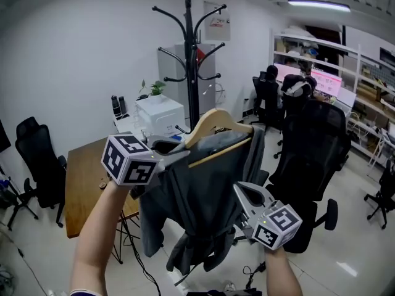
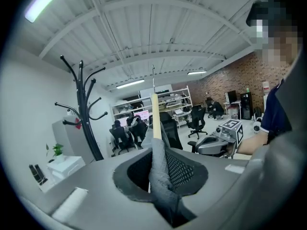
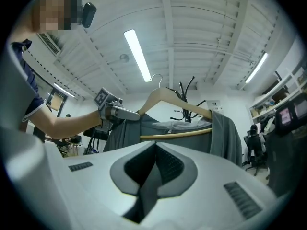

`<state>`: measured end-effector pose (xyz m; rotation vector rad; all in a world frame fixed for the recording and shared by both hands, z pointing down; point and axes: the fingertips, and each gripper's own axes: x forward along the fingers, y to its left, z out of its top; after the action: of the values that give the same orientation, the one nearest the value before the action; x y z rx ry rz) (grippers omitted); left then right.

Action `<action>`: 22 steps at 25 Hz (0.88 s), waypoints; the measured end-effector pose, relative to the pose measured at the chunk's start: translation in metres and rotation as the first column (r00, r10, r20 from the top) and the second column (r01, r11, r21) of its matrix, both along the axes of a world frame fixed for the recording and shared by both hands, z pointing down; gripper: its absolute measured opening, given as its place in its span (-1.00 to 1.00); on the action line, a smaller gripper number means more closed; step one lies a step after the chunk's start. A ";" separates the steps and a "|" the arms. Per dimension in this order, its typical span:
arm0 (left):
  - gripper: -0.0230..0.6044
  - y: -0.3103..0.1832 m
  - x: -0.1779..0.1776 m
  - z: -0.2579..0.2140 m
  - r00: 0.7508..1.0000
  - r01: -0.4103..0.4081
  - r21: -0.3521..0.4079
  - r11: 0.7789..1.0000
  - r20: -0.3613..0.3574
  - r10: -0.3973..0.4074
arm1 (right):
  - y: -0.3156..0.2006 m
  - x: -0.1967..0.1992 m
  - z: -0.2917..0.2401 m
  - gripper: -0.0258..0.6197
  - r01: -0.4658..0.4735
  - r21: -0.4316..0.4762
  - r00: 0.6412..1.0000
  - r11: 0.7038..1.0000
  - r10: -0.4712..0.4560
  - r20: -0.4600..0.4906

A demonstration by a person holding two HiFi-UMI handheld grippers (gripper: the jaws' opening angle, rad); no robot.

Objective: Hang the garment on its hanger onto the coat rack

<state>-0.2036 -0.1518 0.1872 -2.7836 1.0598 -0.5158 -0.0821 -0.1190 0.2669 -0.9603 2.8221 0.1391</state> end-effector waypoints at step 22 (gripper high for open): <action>-0.69 -0.096 -0.049 -0.047 0.998 0.063 0.032 0.998 -0.015 -0.062 | -0.063 -0.066 -0.049 -0.92 0.056 0.060 0.994 0.997 -0.050 -0.095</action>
<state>-0.2524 -0.2475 0.1400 -2.7381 1.1507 -0.4822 -0.1479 -0.1816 0.2175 -0.8867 2.9058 0.2702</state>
